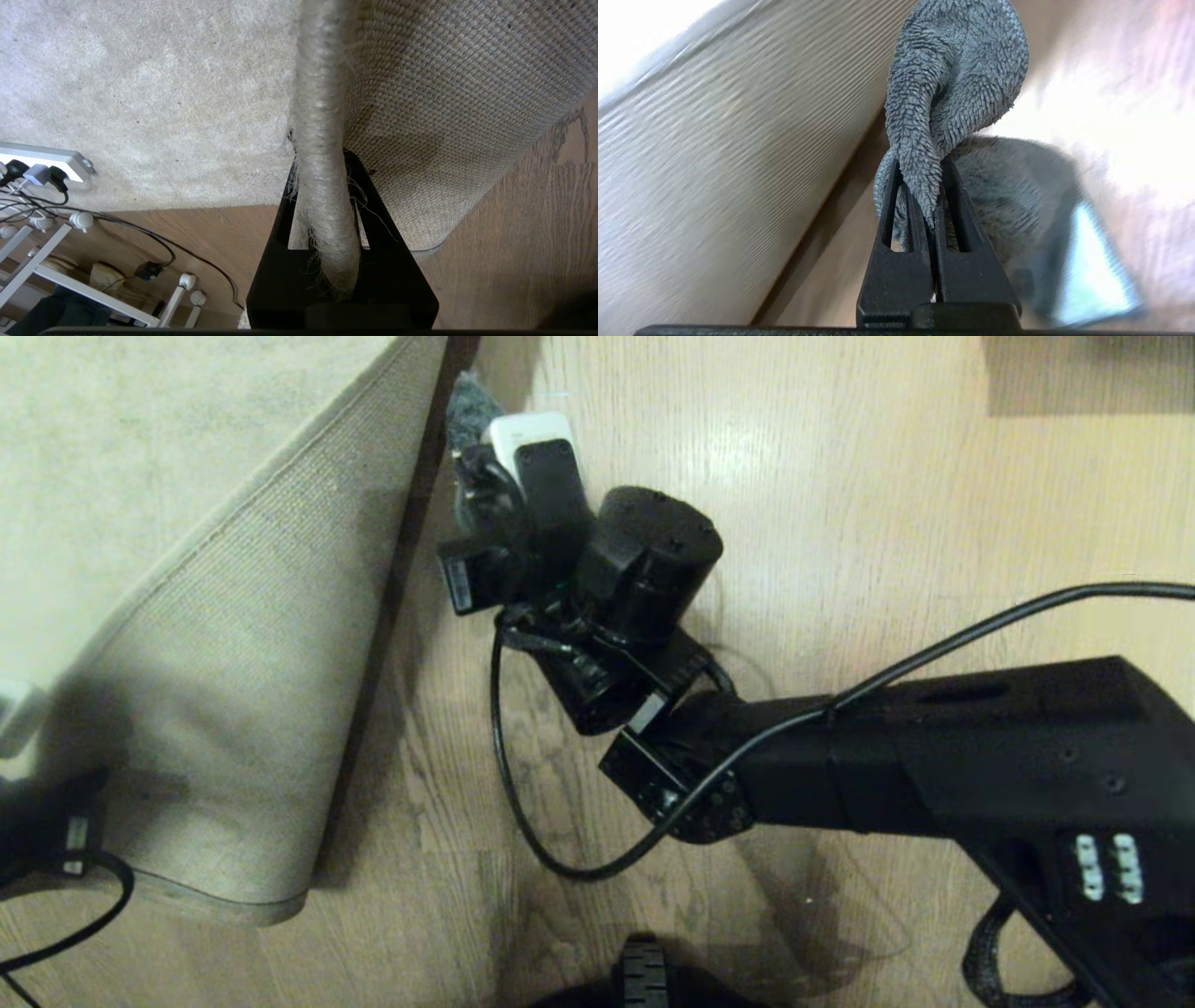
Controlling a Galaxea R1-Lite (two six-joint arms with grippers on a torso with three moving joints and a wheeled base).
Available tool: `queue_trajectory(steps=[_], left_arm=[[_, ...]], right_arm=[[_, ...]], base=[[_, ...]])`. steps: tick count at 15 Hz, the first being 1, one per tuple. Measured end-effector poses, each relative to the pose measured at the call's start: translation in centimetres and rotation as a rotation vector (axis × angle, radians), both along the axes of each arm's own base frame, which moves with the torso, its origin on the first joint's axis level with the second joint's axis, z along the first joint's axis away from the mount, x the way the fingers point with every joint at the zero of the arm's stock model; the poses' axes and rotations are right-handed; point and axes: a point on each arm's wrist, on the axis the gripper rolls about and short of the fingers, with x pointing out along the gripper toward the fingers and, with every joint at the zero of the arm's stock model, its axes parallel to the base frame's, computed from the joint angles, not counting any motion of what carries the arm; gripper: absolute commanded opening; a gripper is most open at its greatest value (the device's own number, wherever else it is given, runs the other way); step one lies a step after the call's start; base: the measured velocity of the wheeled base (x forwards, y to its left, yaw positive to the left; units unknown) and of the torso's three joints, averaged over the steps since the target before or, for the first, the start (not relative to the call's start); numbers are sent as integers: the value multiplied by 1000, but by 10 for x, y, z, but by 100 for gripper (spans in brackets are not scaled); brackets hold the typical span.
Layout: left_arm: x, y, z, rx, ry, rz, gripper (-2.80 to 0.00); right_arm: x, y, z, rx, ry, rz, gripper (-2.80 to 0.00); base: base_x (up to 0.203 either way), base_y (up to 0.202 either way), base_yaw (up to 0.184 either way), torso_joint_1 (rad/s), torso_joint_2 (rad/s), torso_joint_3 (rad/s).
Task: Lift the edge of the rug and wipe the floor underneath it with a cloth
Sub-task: Wipe the floor under the carpet with a rag
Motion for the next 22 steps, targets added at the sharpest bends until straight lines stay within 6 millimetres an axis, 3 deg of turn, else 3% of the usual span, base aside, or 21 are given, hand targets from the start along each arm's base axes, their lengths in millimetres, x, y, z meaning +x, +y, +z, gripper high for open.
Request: queue_trajectory(steps=[7,15,22], left_arm=[[0,0,0,-16,-4,6,-280],[-7,-4,-12,-32,34,0,-280],[-9,-4,-15,-37,41,3,-280]], right_arm=[[-35,33,-71,-91,59,100,-280],[-93,59,-110,-126,129,147,-280],[-142,67,-152,-219,180,248,-280]], base=[[0,0,0,0,0,0],[0,0,0,0,0,0],[0,0,0,0,0,0]])
